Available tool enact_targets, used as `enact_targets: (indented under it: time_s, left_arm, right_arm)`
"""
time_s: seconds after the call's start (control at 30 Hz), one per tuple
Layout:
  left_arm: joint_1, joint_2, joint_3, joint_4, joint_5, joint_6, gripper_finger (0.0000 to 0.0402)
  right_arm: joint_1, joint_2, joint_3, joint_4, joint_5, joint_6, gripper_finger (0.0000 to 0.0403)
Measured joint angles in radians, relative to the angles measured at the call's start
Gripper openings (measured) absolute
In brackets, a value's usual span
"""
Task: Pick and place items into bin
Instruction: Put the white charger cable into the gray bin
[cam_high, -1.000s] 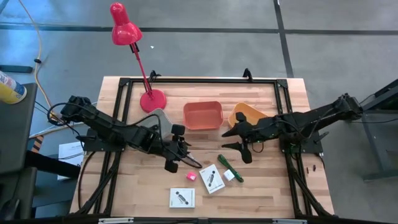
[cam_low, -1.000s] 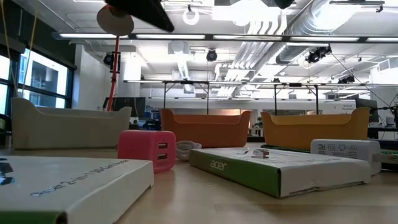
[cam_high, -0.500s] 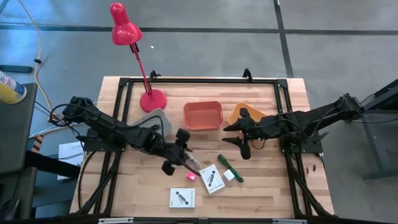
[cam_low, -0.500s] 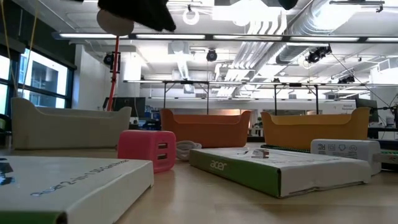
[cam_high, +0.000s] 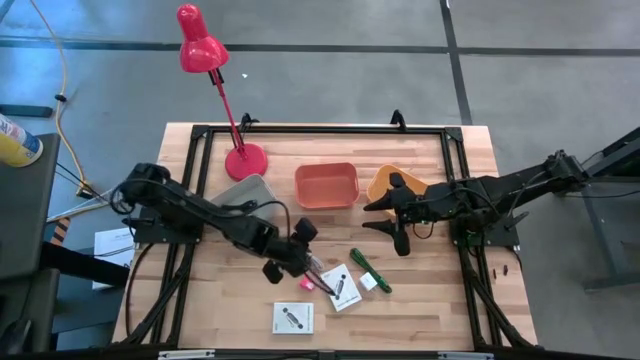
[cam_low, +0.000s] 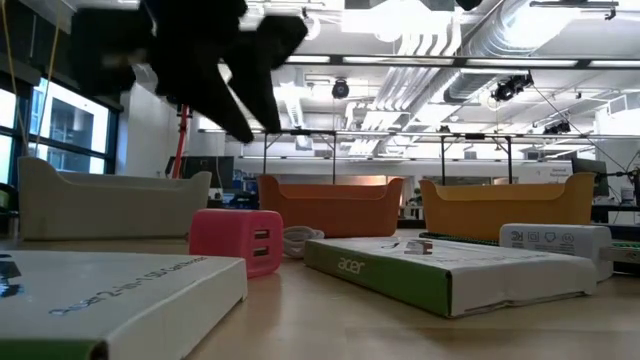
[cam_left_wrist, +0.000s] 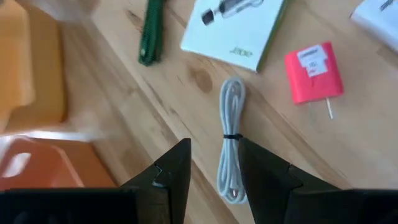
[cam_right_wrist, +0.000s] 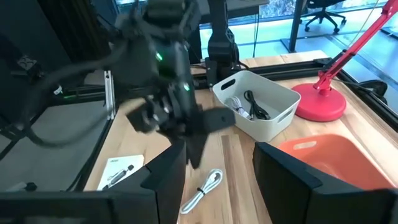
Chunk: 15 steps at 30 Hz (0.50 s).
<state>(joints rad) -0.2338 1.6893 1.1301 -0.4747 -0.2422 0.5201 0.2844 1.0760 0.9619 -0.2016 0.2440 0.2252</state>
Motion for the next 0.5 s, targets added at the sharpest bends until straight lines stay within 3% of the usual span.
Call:
enact_targets:
  time_s: [0.2, 0.5]
  left_arm:
    - [0.063, 0.068, 0.0, 0.001, 0.039, 0.013, 0.0122]
    - [0.139, 0.115, 0.0, 0.001, 0.222, 0.081, 0.0122]
  right_arm:
    - [0.0, 0.0, 0.0, 0.0, 0.0, 0.017, 0.0177]
    - [0.005, 0.0, 0.0, -0.039, -0.007, 0.059, 0.0177]
